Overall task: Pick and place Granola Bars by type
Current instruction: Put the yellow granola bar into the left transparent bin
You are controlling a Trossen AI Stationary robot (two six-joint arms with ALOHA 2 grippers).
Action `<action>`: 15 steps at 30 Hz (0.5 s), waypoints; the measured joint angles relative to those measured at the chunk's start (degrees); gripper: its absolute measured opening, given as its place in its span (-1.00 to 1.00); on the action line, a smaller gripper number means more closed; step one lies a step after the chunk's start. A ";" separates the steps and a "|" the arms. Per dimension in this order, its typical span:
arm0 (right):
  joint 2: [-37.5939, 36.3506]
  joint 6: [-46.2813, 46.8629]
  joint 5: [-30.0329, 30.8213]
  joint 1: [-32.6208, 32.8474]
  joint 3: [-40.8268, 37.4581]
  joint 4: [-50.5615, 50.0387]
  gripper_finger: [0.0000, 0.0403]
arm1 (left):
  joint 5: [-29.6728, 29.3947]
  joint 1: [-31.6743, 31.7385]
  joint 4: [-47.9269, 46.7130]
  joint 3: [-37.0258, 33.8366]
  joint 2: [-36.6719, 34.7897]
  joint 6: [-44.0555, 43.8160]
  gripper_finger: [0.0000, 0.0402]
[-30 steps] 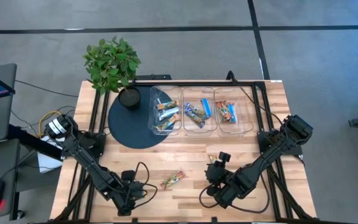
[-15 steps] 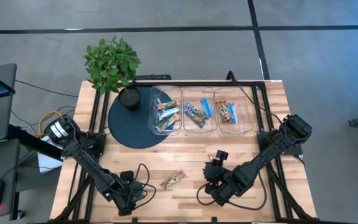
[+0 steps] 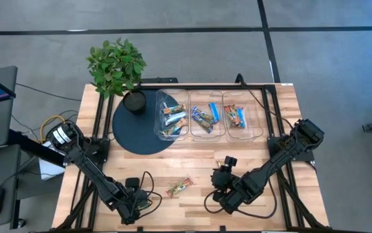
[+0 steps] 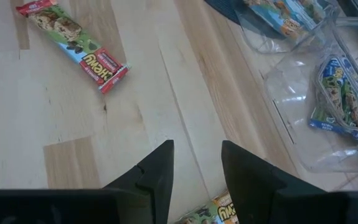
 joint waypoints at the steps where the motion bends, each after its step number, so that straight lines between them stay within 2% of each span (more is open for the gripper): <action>1: 0.00 0.00 0.00 0.00 0.00 0.00 -0.37 | -0.37 0.00 -0.07 -0.02 0.01 0.74 0.25; 15: 0.00 0.04 0.02 0.00 0.00 0.00 -0.37 | -4.81 0.18 -0.47 -0.20 0.11 8.73 -0.30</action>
